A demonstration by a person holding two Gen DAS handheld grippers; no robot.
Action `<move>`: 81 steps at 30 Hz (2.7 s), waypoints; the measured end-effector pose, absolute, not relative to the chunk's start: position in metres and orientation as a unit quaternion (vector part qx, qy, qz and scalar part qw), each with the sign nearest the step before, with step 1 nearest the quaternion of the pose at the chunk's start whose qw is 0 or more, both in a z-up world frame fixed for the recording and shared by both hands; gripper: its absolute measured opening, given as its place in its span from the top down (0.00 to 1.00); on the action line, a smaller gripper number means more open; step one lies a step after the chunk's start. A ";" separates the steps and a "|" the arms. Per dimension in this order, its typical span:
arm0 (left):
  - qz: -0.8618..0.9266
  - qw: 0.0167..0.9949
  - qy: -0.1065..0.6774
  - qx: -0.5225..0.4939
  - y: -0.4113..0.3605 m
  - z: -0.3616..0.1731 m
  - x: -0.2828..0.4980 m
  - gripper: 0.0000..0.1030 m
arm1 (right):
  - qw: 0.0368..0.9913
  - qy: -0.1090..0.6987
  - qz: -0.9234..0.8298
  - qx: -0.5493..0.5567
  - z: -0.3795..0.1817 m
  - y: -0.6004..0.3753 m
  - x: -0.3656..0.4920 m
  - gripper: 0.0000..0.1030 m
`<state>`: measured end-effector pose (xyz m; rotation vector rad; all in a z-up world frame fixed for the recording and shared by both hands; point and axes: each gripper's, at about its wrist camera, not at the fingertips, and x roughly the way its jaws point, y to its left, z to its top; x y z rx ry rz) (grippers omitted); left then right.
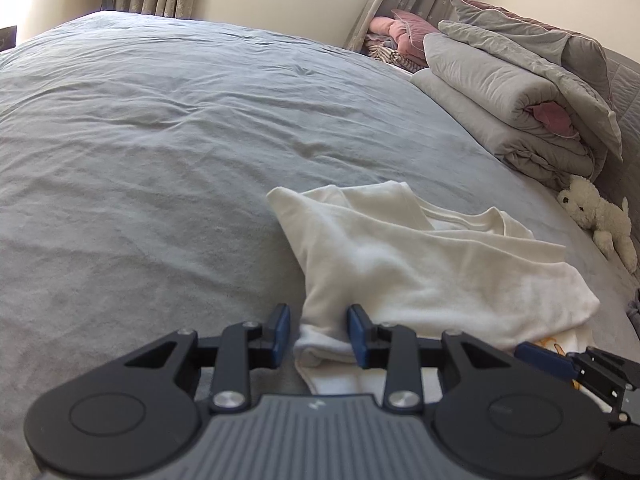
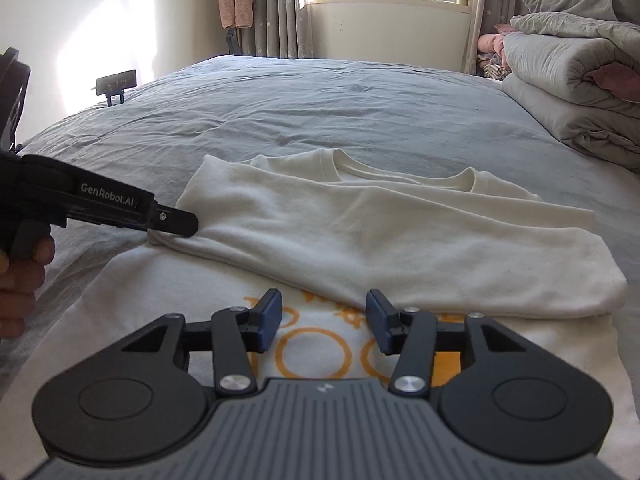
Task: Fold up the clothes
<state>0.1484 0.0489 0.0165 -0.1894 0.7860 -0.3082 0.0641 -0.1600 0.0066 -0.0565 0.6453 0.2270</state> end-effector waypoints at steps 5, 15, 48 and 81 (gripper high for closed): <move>-0.148 0.910 0.379 -0.084 0.046 0.017 0.147 0.67 | 0.931 0.340 0.130 -0.025 0.012 -0.171 0.039 0.48; -0.147 0.910 0.378 -0.083 0.046 0.017 0.147 0.67 | 0.927 0.334 0.156 -0.065 0.007 -0.178 -0.006 0.40; -0.115 0.919 0.373 -0.055 0.046 0.026 0.141 0.57 | 0.938 0.311 0.131 -0.076 -0.001 -0.172 -0.011 0.30; -0.078 0.929 0.357 -0.056 0.051 0.038 0.130 0.50 | 0.918 0.373 0.127 -0.040 0.018 -0.180 -0.002 0.29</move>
